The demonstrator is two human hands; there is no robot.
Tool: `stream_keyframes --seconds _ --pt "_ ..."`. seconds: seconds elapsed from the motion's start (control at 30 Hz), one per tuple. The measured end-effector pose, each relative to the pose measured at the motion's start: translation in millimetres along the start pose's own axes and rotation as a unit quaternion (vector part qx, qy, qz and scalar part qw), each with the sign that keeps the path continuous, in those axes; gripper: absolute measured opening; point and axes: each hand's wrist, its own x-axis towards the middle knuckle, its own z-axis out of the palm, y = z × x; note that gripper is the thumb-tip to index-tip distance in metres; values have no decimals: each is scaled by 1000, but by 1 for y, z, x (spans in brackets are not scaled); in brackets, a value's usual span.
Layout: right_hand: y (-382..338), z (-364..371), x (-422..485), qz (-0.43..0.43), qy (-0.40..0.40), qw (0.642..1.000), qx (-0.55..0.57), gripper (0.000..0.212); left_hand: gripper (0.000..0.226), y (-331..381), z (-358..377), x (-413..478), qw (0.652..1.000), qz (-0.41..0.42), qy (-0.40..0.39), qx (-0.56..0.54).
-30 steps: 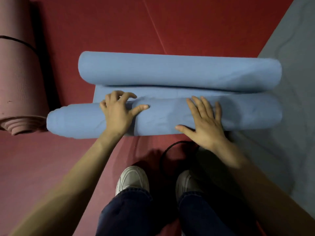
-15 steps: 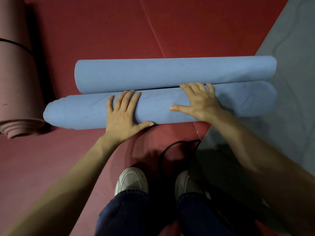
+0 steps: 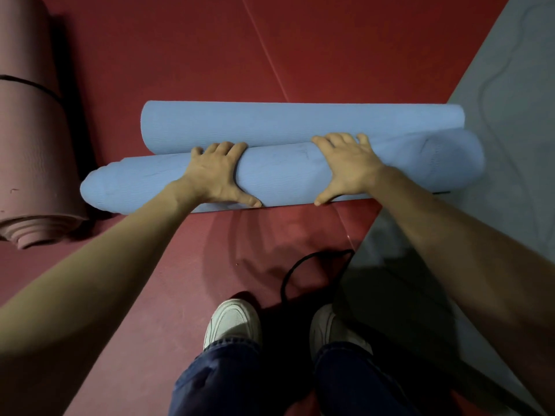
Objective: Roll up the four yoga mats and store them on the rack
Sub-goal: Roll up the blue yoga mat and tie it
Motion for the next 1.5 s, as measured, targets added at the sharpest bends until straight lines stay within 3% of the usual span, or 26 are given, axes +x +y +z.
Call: stream_keyframes --seconds 0.47,0.6,0.83,0.97,1.07,1.13,1.23,1.27,1.33,1.4,1.5 --pt "-22 26 -56 0 33 998 -46 119 116 20 30 -65 994 52 90 -29" --pt "-36 39 -89 7 0 1000 -30 116 114 27 41 -96 992 73 101 -28" --pt "-43 51 -114 -4 18 1000 15 114 111 35 51 -123 990 79 109 -38" --pt "-41 36 -101 72 26 988 135 97 113 33 49 -120 992 76 97 -35" --pt "-40 37 -81 102 -16 988 116 76 113 32 48 -119 993 73 88 -35" --pt "-41 41 -71 118 -30 986 111 78 114 30 45 -114 993 80 76 -37" --pt "-40 47 -65 110 108 981 122 82 118 19 34 -96 991 77 36 -100" --pt "-40 49 -67 101 142 977 127 78 114 14 28 -87 985 59 35 -157" --pt "-42 56 -77 94 174 974 114 73 91 6 20 -71 960 1 111 -257" --pt "-44 67 -87 82 202 970 105 76 66 4 23 -59 942 -40 216 -253" --pt "-41 74 -84 73 179 977 90 98 45 15 36 -52 929 -48 275 -244"
